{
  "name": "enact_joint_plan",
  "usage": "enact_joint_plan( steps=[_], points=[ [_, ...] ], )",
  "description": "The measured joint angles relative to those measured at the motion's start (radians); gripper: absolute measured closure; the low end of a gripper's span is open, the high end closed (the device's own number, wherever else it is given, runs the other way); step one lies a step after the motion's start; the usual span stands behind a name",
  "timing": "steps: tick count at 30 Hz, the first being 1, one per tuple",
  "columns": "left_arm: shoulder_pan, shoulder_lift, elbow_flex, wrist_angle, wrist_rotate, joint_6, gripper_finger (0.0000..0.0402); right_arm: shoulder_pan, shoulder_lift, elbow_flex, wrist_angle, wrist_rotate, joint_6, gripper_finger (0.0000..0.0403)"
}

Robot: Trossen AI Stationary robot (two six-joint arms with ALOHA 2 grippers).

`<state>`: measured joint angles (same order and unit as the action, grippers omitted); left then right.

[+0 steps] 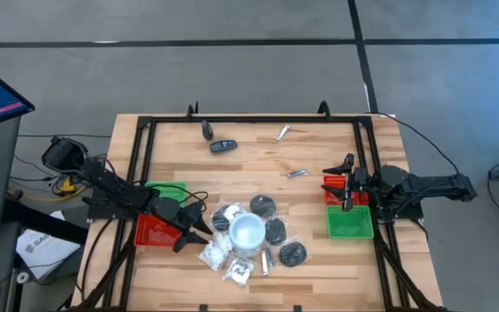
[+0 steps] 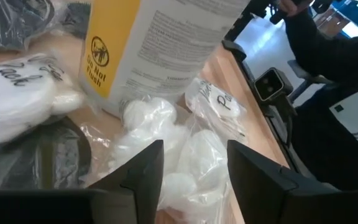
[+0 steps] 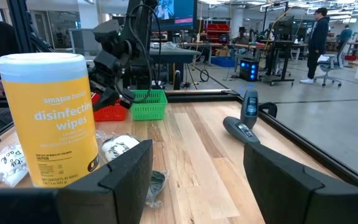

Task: Pick & Place Travel size toiletries
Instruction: Put the white vanity pack into the right red bin

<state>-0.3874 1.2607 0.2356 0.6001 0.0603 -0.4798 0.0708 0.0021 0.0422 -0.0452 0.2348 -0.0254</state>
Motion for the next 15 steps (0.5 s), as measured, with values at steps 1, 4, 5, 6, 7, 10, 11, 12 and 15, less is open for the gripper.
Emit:
enact_joint_plan(
  steps=[1,4,5,6,7,10,11,12,15],
  points=[
    [0.0,0.0,0.0,0.001,0.0,0.0,0.0225,0.0,0.0,0.0,0.0,0.0,0.0,0.0163],
    [0.0,0.0,0.0,-0.001,0.0,0.001,0.0216,0.0,0.0,0.0,0.0,0.0,0.0,0.0163],
    [0.0,-0.001,0.0,-0.009,0.0,0.001,0.0213,0.0,0.0,0.0,0.0,0.0,0.0,0.0163],
    [0.001,-0.001,0.0,-0.026,-0.001,0.001,0.0211,0.0,0.0,0.0,0.0,0.0,0.0,0.0163],
    [0.002,-0.001,0.0,-0.048,-0.002,0.001,0.021,0.0,0.0,0.0,0.0,0.0,0.0,0.0163],
    [0.002,-0.001,-0.002,-0.073,-0.008,-0.006,0.0206,0.0,0.0,0.0,0.0,0.0,0.0,0.0163],
    [0.002,-0.001,-0.002,-0.072,-0.008,-0.007,0.0206,0.0,0.0,0.0,0.0,0.0,0.0,0.0163],
    [0.002,-0.001,-0.002,-0.072,-0.008,-0.008,0.0206,0.0,0.0,0.0,0.0,0.0,0.0,0.0163],
    [0.002,-0.001,-0.002,-0.07,-0.008,-0.024,0.0206,0.0,0.0,0.0,0.0,0.0,0.0,0.0163]
  ],
)
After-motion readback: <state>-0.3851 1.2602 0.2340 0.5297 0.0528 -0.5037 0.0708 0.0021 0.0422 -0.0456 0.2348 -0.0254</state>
